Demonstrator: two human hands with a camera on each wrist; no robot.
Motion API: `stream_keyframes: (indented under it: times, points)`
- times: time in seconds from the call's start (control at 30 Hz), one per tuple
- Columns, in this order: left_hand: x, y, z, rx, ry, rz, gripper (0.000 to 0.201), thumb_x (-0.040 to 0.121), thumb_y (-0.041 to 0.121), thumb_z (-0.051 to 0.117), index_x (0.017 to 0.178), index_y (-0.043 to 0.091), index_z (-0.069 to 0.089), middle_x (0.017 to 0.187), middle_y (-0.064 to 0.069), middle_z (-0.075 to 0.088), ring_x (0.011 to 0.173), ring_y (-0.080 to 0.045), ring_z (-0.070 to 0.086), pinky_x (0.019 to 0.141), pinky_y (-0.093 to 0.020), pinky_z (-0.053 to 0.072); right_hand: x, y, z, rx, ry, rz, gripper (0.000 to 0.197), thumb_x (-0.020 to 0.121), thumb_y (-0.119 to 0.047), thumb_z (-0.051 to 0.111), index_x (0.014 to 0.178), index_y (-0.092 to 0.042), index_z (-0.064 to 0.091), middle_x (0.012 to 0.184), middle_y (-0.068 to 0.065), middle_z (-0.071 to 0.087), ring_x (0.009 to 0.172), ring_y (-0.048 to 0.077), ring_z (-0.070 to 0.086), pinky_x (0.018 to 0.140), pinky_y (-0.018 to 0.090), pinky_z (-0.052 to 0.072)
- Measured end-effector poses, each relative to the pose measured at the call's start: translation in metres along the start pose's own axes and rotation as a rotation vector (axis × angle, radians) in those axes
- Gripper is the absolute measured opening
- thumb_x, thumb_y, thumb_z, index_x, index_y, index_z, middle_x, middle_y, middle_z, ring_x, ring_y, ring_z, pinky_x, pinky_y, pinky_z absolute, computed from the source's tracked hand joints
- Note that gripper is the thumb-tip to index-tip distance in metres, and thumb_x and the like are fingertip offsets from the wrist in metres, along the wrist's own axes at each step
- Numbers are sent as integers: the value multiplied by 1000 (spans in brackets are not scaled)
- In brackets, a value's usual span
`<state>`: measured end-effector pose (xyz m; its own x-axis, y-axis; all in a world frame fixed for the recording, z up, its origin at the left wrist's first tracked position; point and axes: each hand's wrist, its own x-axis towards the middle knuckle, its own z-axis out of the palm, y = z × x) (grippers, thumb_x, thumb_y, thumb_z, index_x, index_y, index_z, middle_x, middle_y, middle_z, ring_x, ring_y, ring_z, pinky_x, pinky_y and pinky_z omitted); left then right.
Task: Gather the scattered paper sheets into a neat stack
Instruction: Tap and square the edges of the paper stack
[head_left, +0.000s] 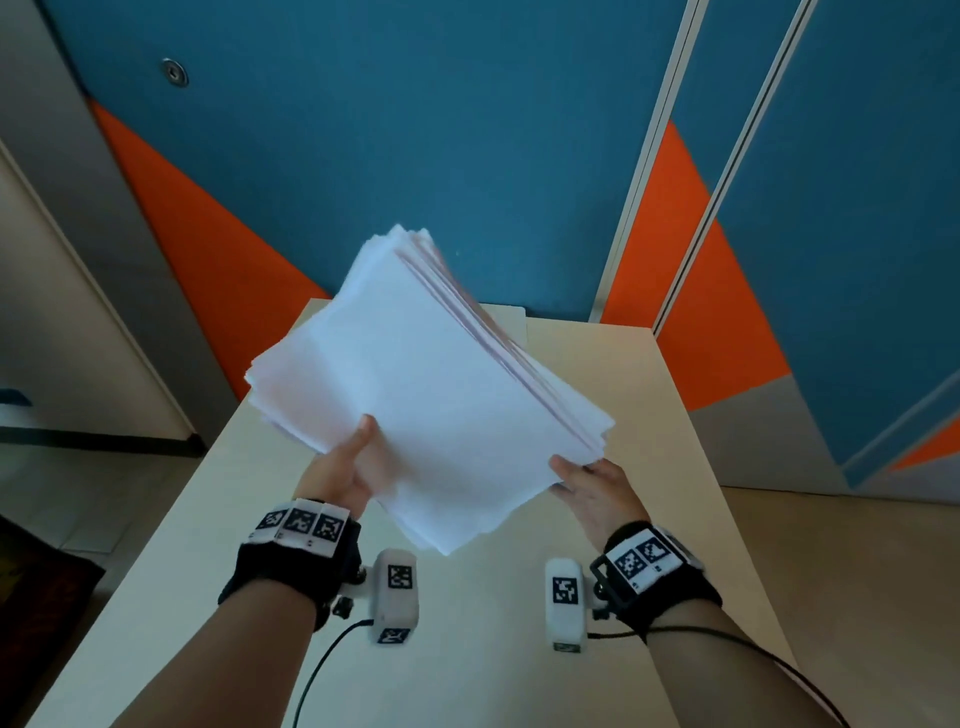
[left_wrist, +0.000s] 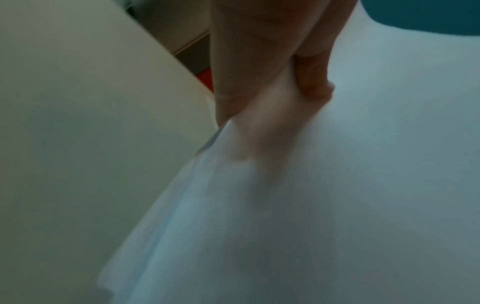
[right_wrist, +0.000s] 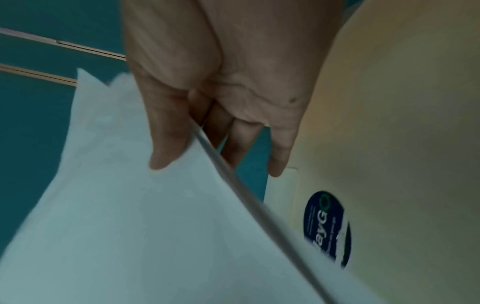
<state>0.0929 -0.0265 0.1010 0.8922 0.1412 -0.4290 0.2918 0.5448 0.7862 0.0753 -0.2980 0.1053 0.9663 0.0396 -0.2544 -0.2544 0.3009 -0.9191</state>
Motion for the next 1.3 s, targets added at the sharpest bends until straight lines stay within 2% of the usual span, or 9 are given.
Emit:
stream_keyframes:
  times: [0.2, 0.4, 0.53, 0.73, 0.9, 1.0, 1.07, 1.17, 1.3]
  points:
    - [-10, -16, 3, 30, -197, -68, 55, 90, 30, 53, 136, 1, 47, 137, -18, 53, 125, -30, 53, 99, -45, 45, -6, -11, 27, 30, 64, -108, 44, 60, -18, 84, 101, -13, 68, 94, 2, 74, 88, 21, 70, 90, 36, 53]
    - [-9, 22, -52, 255, -241, 53, 102, 44, 39, 89, 134, 13, 48, 128, -7, 63, 103, -21, 64, 78, -35, 50, -12, -36, -6, -74, -33, -111, 45, 47, -11, 86, 85, -20, 65, 74, -5, 75, 67, 9, 72, 57, 24, 57]
    - [-16, 17, -32, 494, -324, -11, 98, 25, 36, 95, 115, 9, 64, 104, -6, 75, 98, -23, 72, 76, -30, 57, -11, -26, -7, -220, 7, 16, 28, 71, 11, 70, 83, -13, 64, 70, -4, 74, 66, 11, 72, 57, 23, 55]
    - [-22, 9, 7, 403, -60, 253, 33, 59, 22, 79, 88, 20, 64, 100, -13, 68, 96, -32, 66, 86, -44, 54, -1, -15, 9, -265, 204, -150, 19, 79, 5, 67, 74, -13, 65, 74, -3, 66, 52, -3, 66, 52, 12, 54]
    - [-21, 7, 10, 345, -96, 339, 37, 70, 4, 77, 97, 24, 62, 100, -6, 67, 92, -23, 65, 78, -36, 54, 4, -12, 12, -233, 248, -182, 23, 75, 5, 72, 76, -17, 65, 63, -13, 72, 63, 3, 69, 53, 8, 52]
    - [-15, -11, -7, 430, -50, 303, 65, 49, 15, 82, 110, 3, 64, 100, -14, 69, 104, -37, 65, 82, -37, 54, -2, 0, 6, -222, 237, -136, 44, 72, 12, 70, 111, -6, 61, 97, 5, 69, 92, 21, 68, 63, 13, 55]
    - [-13, -17, -15, 428, -33, 331, 81, 42, 27, 81, 115, -1, 61, 104, -17, 69, 106, -37, 64, 80, -34, 54, -5, 4, 4, -146, 207, -174, 60, 70, 3, 75, 123, -10, 53, 109, 6, 65, 94, 9, 68, 68, 12, 55]
    - [-14, -16, -12, 366, -53, 416, 76, 47, 26, 80, 116, 3, 58, 107, -13, 68, 97, -28, 65, 79, -30, 53, -5, 2, 12, -122, 236, -219, 70, 51, -43, 85, 114, -30, 55, 124, 6, 60, 114, 18, 59, 99, 32, 49]
    - [-19, -8, 2, 240, -7, 478, 26, 69, 28, 68, 91, 27, 55, 88, -1, 58, 87, -20, 54, 79, -25, 45, -5, -14, 24, -96, 342, -300, 31, 62, -54, 62, 88, -38, 55, 112, -2, 55, 120, 26, 49, 106, 43, 38]
